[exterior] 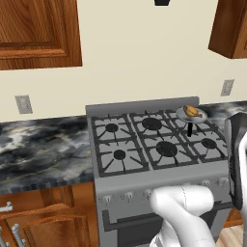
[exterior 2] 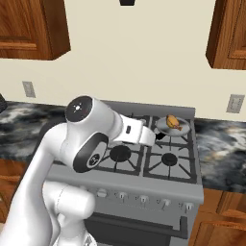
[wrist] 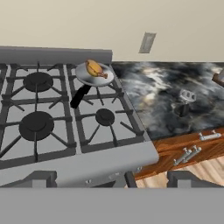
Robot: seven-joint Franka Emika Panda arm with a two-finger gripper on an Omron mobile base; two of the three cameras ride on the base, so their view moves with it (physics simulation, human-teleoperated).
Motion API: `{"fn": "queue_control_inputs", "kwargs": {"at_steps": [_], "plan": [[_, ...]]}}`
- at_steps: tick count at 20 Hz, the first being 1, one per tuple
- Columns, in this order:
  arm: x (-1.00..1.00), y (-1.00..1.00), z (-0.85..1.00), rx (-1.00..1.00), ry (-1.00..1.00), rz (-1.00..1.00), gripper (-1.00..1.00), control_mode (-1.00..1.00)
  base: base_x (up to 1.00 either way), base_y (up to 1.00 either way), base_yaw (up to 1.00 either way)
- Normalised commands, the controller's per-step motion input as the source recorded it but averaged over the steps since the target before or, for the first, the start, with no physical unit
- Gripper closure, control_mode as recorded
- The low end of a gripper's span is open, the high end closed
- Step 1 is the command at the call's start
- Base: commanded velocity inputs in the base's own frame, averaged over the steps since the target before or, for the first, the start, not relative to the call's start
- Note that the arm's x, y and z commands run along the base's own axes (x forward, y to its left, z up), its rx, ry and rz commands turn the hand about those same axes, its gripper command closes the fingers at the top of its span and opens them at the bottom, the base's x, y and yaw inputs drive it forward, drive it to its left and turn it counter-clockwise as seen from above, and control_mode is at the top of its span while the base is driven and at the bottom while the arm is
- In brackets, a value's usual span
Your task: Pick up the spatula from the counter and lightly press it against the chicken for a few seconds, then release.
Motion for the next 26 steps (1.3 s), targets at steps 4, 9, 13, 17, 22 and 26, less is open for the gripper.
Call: {"fn": "queue_control_inputs", "kwargs": {"at_steps": [4, 9, 13, 17, 22, 26], "plan": [[-0.05, -0.31, 0.01, 0.07, 0.00, 0.00, -1.00, -1.00, 0.00, 0.00, 0.00], [0.00, -0.18, 0.01, 0.06, 0.01, -0.01, -1.00, -1.00, 0.00, 0.00, 0.00], [0.00, -0.24, 0.00, 0.00, 0.02, -0.08, -1.00, -1.00, 0.00, 0.00, 0.00], [0.00, -0.19, 0.00, 0.00, 0.09, -0.17, -1.00, -1.00, 0.00, 0.00, 0.00], [0.06, -0.27, -0.01, 0.01, 0.17, -0.12, -1.00, -1.00, 0.00, 0.00, 0.00], [0.01, -0.37, -0.01, 0.01, 0.08, -0.07, -1.00, -1.00, 0.00, 0.00, 0.00]]}}
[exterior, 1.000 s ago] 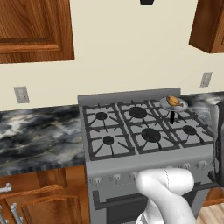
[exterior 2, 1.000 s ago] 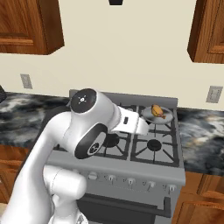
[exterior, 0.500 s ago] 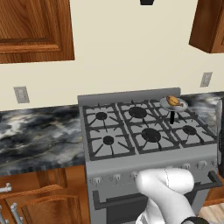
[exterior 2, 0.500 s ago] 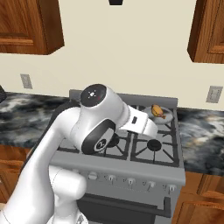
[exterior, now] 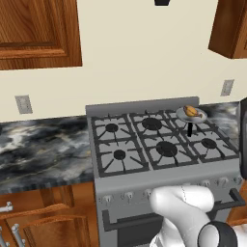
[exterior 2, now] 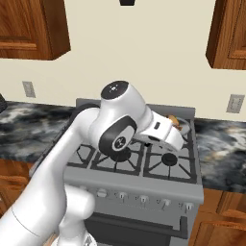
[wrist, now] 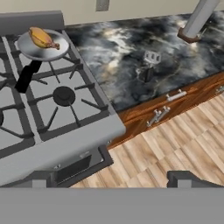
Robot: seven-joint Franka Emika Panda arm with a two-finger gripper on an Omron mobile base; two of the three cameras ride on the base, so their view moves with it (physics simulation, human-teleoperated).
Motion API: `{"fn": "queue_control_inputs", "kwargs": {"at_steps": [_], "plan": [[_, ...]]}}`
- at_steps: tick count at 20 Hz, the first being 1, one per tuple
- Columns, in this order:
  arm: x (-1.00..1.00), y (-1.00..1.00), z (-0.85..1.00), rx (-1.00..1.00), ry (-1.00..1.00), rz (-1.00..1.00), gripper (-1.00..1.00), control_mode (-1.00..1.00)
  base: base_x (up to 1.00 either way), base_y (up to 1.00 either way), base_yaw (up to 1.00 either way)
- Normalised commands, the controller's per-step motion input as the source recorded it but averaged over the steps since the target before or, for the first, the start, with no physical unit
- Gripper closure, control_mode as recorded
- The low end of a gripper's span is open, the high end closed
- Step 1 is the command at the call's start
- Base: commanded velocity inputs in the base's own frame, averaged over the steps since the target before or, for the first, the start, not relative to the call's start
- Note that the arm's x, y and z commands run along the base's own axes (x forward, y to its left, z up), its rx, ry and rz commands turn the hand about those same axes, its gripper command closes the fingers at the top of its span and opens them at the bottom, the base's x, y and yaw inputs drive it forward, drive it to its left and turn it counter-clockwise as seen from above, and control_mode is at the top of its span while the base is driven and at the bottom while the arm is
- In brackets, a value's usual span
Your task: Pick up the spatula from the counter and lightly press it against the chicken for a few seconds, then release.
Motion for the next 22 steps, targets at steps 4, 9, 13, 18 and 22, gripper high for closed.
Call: {"fn": "queue_control_inputs", "kwargs": {"at_steps": [4, 9, 13, 18, 22], "plan": [[0.00, -0.39, -0.01, 0.00, 0.00, -0.01, -1.00, -1.00, 0.00, 0.00, 0.00], [0.00, -0.37, -0.02, 0.01, 0.00, 0.00, -1.00, -1.00, 0.00, 0.00, 0.00], [0.00, -0.30, -0.02, 0.02, 0.00, 0.00, -1.00, -1.00, 0.00, 0.00, 0.00], [0.00, -0.28, -0.05, 0.02, -0.02, 0.00, -1.00, -1.00, 0.00, 0.00, 0.00], [0.00, -0.26, -0.10, 0.02, -0.08, 0.00, -1.00, -1.00, 0.00, 0.00, 0.00]]}}
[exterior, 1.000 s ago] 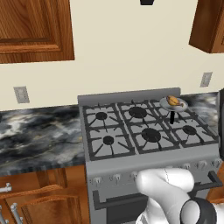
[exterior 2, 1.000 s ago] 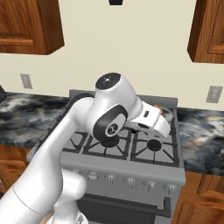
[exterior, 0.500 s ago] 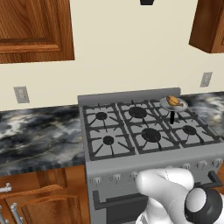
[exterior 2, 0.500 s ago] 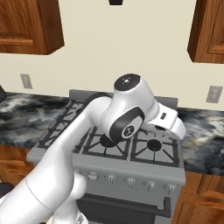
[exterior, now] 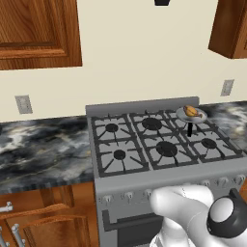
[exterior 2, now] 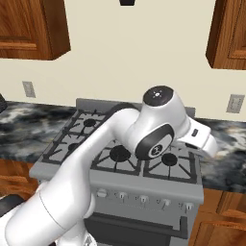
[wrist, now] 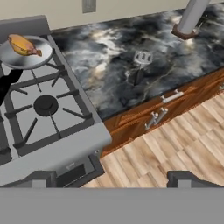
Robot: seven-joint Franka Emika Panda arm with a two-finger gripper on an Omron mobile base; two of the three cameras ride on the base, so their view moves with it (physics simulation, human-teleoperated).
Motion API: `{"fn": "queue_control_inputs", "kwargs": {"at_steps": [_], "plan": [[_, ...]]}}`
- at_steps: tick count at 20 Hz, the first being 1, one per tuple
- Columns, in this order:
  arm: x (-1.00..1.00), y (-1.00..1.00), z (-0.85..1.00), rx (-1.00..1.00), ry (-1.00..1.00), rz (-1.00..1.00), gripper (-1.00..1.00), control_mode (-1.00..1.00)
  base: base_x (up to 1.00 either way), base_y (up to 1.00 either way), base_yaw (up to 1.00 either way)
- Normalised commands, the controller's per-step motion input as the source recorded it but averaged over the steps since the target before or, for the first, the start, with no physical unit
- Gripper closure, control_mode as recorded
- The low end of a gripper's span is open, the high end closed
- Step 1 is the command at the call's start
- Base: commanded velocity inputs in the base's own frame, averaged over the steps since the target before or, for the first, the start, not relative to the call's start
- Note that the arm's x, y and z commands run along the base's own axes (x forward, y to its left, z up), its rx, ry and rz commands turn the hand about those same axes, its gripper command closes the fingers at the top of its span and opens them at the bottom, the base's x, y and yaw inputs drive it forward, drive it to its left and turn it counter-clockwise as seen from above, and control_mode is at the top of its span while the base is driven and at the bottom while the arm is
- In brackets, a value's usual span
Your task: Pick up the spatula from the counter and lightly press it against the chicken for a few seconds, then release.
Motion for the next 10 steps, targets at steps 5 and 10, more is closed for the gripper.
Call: {"fn": "queue_control_inputs", "kwargs": {"at_steps": [5, 10], "plan": [[0.00, -0.23, -0.10, 0.00, -0.12, 0.00, -1.00, -1.00, 0.00, 0.00, 0.00], [0.00, -0.22, -0.07, 0.00, -0.06, 0.00, -1.00, -1.00, 0.00, 0.00, 0.00]]}}
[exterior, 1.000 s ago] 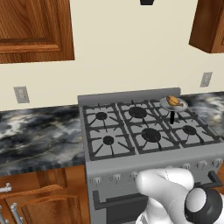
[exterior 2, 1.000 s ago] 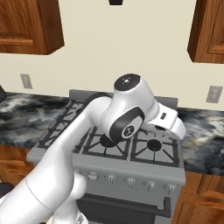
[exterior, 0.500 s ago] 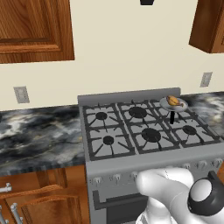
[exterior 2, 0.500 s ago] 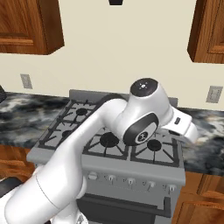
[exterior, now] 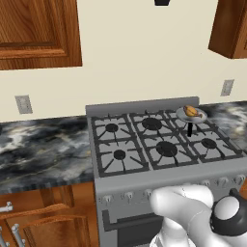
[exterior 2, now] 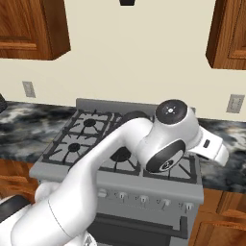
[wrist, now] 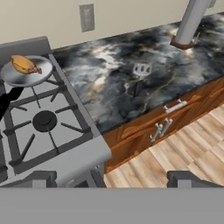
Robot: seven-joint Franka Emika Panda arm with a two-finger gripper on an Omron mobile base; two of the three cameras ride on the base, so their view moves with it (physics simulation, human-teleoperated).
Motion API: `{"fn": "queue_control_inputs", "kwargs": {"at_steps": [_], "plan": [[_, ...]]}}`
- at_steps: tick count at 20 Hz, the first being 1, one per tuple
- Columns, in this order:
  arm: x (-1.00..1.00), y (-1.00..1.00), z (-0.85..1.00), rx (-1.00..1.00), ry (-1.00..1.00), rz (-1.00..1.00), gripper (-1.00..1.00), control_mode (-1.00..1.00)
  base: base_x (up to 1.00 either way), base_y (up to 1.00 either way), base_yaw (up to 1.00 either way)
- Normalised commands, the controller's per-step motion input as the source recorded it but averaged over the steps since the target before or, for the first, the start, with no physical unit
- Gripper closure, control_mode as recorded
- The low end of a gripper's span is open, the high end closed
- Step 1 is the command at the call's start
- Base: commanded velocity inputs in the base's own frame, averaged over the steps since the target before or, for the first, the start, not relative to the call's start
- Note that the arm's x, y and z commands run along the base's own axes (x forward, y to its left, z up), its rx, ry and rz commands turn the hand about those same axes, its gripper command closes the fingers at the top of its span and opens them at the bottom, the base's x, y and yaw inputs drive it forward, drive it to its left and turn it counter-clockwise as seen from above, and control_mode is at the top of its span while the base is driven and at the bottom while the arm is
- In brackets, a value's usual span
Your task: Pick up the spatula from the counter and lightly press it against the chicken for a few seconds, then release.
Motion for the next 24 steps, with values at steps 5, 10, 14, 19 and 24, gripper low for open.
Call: {"fn": "queue_control_inputs", "kwargs": {"at_steps": [5, 10, 14, 19, 24], "plan": [[0.06, -0.25, -0.11, 0.00, 0.00, 0.00, -1.00, -1.00, 0.00, 0.00, 0.00], [0.13, -0.21, -0.04, 0.00, 0.01, 0.00, -1.00, -1.00, 0.00, 0.00, 0.00], [0.13, -0.19, -0.11, 0.00, 0.03, 0.00, -1.00, -1.00, 0.00, 0.00, 0.00], [0.15, -0.19, -0.16, 0.00, 0.09, 0.00, -1.00, -1.00, 0.00, 0.00, 0.00], [0.04, -0.14, -0.25, 0.00, 0.04, 0.00, -1.00, -1.00, 0.00, 0.00, 0.00]]}}
